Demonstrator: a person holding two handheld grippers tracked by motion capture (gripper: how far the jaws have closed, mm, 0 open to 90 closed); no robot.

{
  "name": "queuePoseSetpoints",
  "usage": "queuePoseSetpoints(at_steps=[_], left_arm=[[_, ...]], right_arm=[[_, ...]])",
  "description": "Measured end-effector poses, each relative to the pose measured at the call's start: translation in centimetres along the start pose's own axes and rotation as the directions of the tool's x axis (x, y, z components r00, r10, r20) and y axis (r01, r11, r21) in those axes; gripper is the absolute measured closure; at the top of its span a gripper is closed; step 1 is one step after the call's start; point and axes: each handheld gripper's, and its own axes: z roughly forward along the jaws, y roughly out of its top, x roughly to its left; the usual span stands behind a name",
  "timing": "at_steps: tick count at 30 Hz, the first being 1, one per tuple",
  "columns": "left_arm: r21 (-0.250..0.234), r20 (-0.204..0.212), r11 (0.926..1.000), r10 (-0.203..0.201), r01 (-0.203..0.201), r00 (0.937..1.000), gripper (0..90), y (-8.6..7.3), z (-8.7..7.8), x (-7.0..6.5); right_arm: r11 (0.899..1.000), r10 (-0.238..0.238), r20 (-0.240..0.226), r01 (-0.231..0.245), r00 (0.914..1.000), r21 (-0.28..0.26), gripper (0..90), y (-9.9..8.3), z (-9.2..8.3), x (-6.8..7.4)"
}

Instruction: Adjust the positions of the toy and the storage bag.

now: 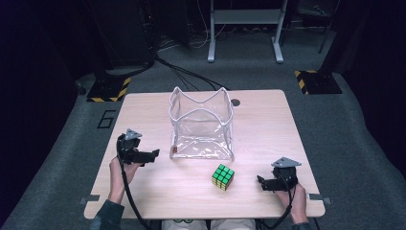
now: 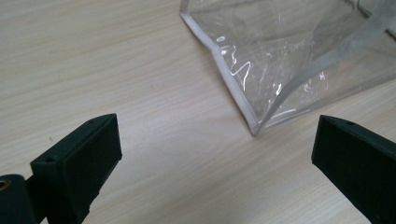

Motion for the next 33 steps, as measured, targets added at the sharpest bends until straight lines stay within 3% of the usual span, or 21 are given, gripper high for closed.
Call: queuePoseSetpoints(at_steps=[16,26,33], left_arm=[[0.058,-0.007,0.9957,-0.072,0.073,0.9974,0.1,-5.7,2.3,1.1],[0.08,-0.036,0.9952,-0.054,0.057,0.9979,0.0,-7.4,3.4,0.9],[0.014,-0.079,0.9988,-0.045,0.047,0.9958,0.0,-8.1,3.7,0.5]], right_arm=[[1.0,0.005,-0.006,-0.005,1.0,0.0,5.1,0.0,0.0,0.1],[1.0,-0.002,-0.009,0.002,1.0,0.001,5.1,0.0,0.0,0.1],[1.0,0.0,-0.007,0.0,1.0,0.0,5.1,0.0,0.0,0.1]])
